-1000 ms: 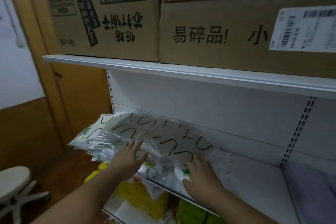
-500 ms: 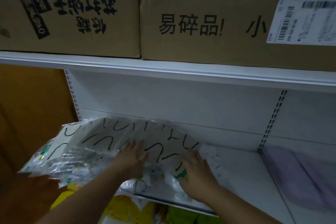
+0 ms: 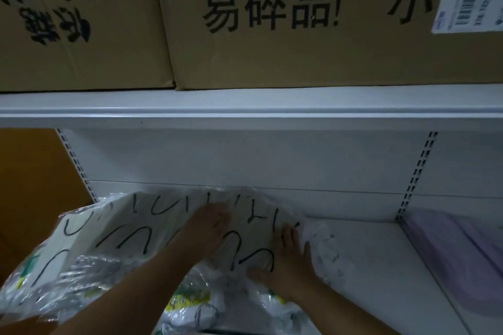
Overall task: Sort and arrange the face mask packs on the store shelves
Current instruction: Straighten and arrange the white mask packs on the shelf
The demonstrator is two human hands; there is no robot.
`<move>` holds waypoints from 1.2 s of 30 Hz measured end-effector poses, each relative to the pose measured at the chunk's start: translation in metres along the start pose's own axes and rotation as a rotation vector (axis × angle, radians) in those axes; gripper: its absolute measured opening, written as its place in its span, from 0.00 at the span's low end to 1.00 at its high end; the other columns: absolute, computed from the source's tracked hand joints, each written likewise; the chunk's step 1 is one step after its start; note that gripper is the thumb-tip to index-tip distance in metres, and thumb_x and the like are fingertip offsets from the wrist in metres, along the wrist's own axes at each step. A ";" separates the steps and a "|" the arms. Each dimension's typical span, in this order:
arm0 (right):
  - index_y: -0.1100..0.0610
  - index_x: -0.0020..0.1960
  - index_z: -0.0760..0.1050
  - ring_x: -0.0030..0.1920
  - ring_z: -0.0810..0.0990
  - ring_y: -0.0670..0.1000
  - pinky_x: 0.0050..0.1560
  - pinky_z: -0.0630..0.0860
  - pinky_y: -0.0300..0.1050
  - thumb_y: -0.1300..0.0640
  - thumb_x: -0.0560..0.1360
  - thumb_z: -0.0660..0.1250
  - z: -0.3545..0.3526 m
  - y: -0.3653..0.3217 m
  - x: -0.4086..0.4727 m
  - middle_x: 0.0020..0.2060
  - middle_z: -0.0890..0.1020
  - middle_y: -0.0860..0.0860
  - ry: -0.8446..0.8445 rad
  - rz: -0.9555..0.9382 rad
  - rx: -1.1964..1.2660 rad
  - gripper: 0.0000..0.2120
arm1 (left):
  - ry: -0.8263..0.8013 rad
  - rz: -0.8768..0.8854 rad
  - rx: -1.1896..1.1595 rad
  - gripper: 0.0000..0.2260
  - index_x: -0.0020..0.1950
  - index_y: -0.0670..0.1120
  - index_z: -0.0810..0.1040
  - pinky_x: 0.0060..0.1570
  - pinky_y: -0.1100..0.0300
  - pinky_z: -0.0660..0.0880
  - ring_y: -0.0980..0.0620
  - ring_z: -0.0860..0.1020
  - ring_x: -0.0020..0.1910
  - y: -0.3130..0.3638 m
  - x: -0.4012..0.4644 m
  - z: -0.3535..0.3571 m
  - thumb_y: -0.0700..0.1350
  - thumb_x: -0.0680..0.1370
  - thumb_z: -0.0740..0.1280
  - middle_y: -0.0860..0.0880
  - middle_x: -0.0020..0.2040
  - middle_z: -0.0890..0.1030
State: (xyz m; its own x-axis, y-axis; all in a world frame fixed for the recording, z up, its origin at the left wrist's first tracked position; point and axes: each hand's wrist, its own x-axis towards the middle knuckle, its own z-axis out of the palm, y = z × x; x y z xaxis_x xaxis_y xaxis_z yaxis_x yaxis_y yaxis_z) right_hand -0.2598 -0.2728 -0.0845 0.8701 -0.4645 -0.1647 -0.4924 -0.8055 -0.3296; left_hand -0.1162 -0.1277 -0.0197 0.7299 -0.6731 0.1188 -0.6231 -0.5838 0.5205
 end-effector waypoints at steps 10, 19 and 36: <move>0.47 0.71 0.63 0.69 0.67 0.44 0.76 0.45 0.53 0.30 0.70 0.61 -0.004 -0.005 -0.007 0.68 0.70 0.42 0.349 0.038 0.089 0.35 | -0.145 -0.213 -0.837 0.10 0.36 0.45 0.81 0.45 0.53 0.74 0.47 0.79 0.40 0.004 0.020 0.009 0.47 0.75 0.67 0.44 0.38 0.83; 0.50 0.78 0.48 0.76 0.46 0.44 0.74 0.39 0.49 0.25 0.65 0.61 -0.009 -0.059 -0.010 0.77 0.50 0.45 0.326 -0.187 0.077 0.51 | -0.734 -0.423 -1.239 0.14 0.47 0.43 0.87 0.46 0.58 0.77 0.47 0.83 0.51 -0.005 0.014 -0.004 0.49 0.67 0.70 0.43 0.52 0.84; 0.53 0.78 0.44 0.77 0.42 0.52 0.73 0.46 0.65 0.22 0.65 0.55 0.011 -0.070 0.026 0.78 0.44 0.50 0.065 0.062 -0.055 0.54 | -0.296 -0.545 -1.261 0.13 0.62 0.36 0.76 0.47 0.45 0.79 0.37 0.82 0.49 -0.092 0.016 -0.040 0.35 0.78 0.62 0.35 0.51 0.83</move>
State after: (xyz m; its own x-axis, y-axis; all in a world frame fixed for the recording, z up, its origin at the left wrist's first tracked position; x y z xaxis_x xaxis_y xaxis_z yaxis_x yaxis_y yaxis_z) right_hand -0.2026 -0.2249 -0.0762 0.8354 -0.5358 -0.1222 -0.5476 -0.7925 -0.2686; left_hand -0.0360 -0.0672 -0.0321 0.6109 -0.6589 -0.4388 0.4981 -0.1109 0.8600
